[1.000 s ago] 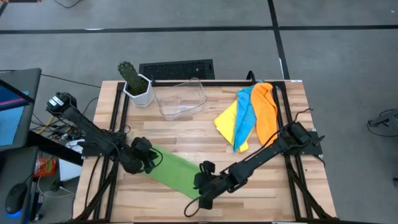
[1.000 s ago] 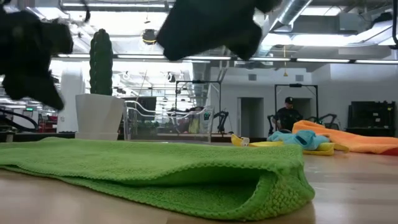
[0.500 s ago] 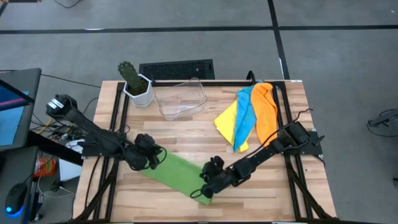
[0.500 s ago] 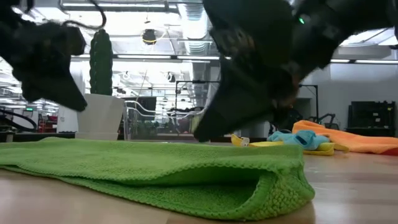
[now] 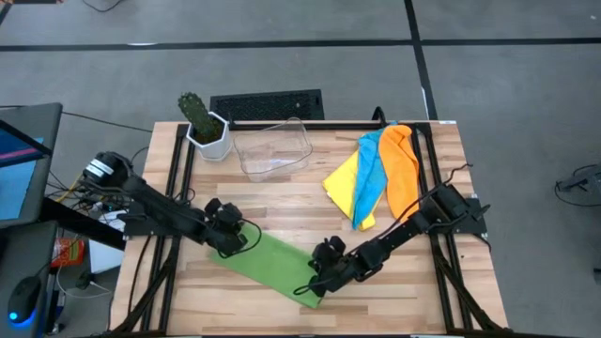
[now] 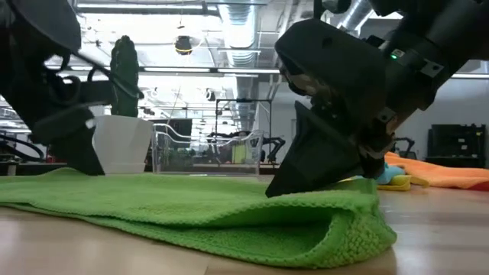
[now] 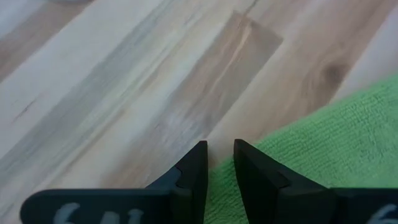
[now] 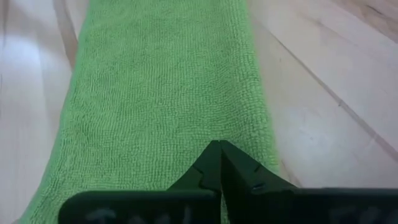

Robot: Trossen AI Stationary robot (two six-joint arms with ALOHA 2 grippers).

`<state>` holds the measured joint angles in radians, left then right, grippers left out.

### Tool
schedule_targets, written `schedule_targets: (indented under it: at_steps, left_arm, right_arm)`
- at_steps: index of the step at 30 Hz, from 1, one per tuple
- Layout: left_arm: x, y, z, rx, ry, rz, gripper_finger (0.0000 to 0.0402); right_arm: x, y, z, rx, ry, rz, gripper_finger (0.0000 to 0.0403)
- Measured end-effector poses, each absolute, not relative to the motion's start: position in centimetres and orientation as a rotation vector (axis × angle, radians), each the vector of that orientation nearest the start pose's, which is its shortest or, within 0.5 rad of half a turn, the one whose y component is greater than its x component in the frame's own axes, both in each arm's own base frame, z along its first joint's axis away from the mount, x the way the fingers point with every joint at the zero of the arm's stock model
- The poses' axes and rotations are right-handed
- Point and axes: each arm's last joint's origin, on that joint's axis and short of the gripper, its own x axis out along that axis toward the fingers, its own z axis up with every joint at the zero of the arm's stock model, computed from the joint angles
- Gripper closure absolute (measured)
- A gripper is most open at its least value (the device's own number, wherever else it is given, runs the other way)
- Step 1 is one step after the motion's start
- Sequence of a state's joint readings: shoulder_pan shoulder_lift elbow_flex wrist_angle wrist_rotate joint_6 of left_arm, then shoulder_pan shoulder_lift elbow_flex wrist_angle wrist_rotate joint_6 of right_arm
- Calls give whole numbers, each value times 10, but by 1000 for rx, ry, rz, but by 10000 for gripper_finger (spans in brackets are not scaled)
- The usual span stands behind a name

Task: Fold microfiber towels
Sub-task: Fold the green microfiber cloth

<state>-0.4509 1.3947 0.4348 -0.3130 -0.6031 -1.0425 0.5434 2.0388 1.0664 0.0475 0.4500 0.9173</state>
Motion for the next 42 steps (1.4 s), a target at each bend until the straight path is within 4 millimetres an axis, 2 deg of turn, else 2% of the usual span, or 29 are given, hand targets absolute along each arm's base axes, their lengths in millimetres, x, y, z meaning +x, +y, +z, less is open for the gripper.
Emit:
schedule_targets:
  at_steps: [5, 9, 11, 15, 23, 27, 30, 34, 37, 39, 42]
  left_arm:
    - [184, -68, 103, -283, 869, 665, 331]
    - [187, -67, 104, -309, 842, 660, 331]
    - [189, -65, 104, -326, 835, 662, 331]
    - [191, -62, 105, -356, 838, 669, 331]
    - [191, -61, 104, -362, 849, 667, 331]
    - [193, -61, 106, -375, 845, 659, 331]
    - [200, -66, 123, -437, 838, 577, 331]
    - [213, -70, 174, -417, 659, 467, 331]
    - [212, -66, 200, -378, 553, 455, 331]
    - [210, -61, 205, -359, 550, 437, 331]
    - [208, -54, 191, -387, 600, 435, 331]
  right_arm:
    - [332, 190, 105, 423, 767, -238, 376]
    - [332, 189, 132, 405, 685, -219, 378]
    - [331, 188, 136, 371, 654, -259, 378]
    - [327, 187, 125, 358, 676, -322, 380]
    - [311, 211, 92, 381, 718, -368, 380]
    - [310, 213, 83, 399, 712, -403, 380]
    - [311, 213, 82, 408, 699, -401, 380]
    - [310, 213, 82, 405, 699, -404, 380]
    - [311, 214, 82, 413, 692, -399, 381]
    - [310, 216, 82, 416, 686, -391, 381]
    - [311, 219, 83, 432, 669, -375, 381]
